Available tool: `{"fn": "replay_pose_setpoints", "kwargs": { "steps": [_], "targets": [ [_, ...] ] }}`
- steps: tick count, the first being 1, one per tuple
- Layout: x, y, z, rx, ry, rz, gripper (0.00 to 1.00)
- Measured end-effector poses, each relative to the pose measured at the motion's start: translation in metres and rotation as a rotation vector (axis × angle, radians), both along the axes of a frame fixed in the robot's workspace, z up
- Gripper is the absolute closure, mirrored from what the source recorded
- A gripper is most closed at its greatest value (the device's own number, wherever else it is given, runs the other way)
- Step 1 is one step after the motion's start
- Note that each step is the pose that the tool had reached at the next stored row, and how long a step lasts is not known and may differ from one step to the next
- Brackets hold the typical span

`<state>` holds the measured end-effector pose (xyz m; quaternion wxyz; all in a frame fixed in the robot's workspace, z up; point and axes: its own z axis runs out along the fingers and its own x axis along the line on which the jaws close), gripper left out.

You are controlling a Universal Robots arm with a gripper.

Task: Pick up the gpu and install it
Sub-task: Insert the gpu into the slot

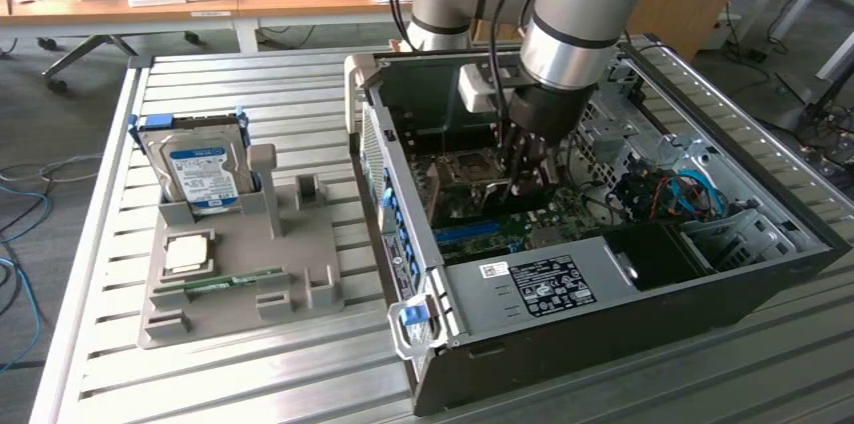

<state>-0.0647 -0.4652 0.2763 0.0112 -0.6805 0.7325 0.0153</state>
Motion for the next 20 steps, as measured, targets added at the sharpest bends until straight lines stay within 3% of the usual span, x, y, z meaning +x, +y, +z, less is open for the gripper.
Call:
{"fn": "replay_pose_setpoints", "kwargs": {
  "steps": [20],
  "targets": [
    [-0.014, -0.0017, -0.0073, -0.0001, 0.0, 0.0, 0.73]
  ]
}}
